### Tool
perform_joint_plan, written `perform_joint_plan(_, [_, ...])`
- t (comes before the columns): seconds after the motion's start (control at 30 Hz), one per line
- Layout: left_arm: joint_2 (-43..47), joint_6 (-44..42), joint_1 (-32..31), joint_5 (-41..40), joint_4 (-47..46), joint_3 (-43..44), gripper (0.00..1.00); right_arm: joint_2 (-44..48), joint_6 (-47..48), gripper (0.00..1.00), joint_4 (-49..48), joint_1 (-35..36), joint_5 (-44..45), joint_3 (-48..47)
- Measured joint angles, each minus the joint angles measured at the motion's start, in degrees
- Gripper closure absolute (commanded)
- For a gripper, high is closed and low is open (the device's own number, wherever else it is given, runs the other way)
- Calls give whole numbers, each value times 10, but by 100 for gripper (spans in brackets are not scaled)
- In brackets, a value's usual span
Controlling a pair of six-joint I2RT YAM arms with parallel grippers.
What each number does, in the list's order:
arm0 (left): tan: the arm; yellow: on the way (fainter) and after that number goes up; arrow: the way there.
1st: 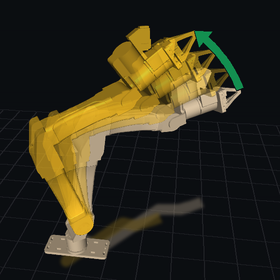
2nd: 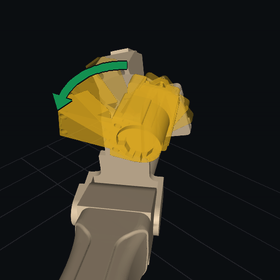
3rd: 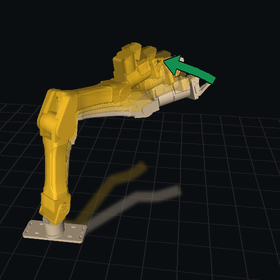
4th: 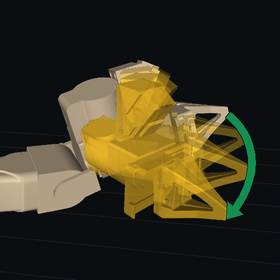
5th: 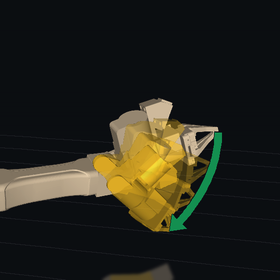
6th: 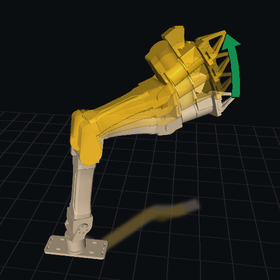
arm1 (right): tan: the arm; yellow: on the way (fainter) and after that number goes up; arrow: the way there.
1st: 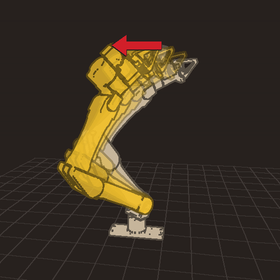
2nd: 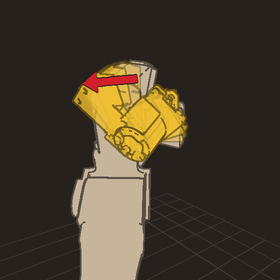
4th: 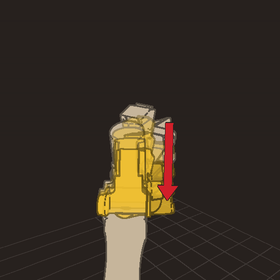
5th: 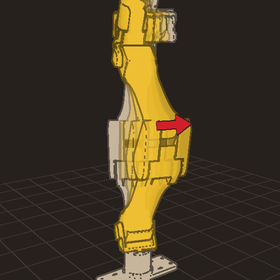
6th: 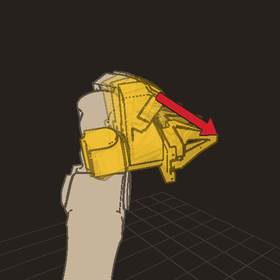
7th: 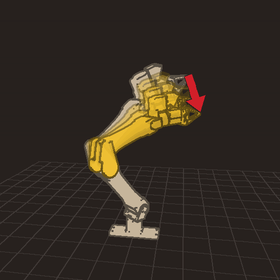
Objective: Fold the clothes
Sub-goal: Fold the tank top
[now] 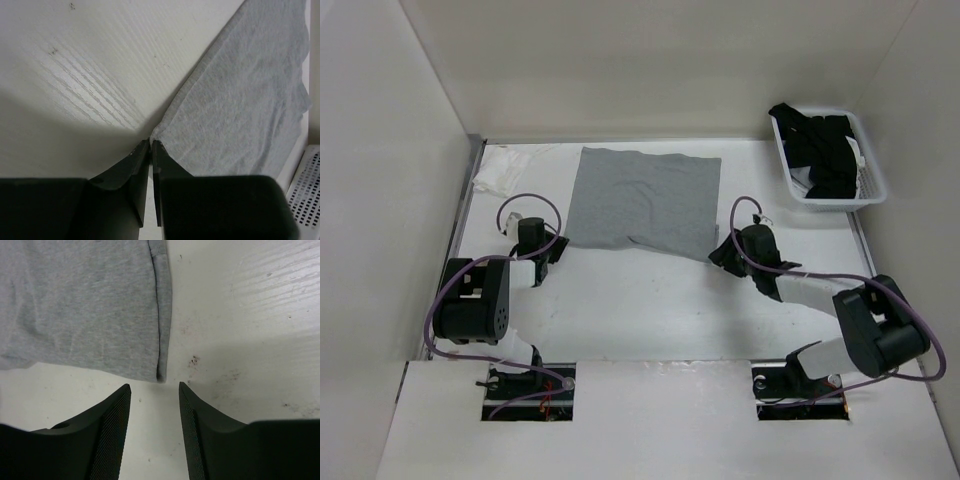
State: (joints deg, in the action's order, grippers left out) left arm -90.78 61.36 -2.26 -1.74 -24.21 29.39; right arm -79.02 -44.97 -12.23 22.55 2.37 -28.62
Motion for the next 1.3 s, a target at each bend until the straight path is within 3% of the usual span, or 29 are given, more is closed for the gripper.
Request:
perform_joint_plan(0.23, [0, 3, 0, -15, -1, 0, 97, -47, -40, 58, -35, -11, -36, -2])
perform_joint_plan(0.5, [0, 2, 0, -22, -2, 0, 97, -81, -88, 76, -73, -20, -66, -2])
perform_joint_plan(0.73, [0, 2, 0, -28, -3, 0, 100, -97, -116, 98, -94, -26, -57, 0])
perform_joint_plan(0.87, [23, 1, -1, -32, 4, -2, 100, -72, -106, 100, -89, -26, -40, 2])
perform_joint_plan(0.97, [108, -2, -3, -36, 24, -9, 100, 32, -77, 100, -45, -16, -16, 5])
perform_joint_plan(1.07, [263, -12, -9, -49, 67, -9, 100, 198, -33, 100, 27, 16, 23, -17])
perform_joint_plan(1.17, [428, -23, -17, -63, 122, 8, 100, 341, 15, 100, 120, 61, 67, -84])
perform_joint_plan(1.3, [589, -45, -24, -72, 217, 85, 100, 460, 66, 100, 236, 128, 130, -208])
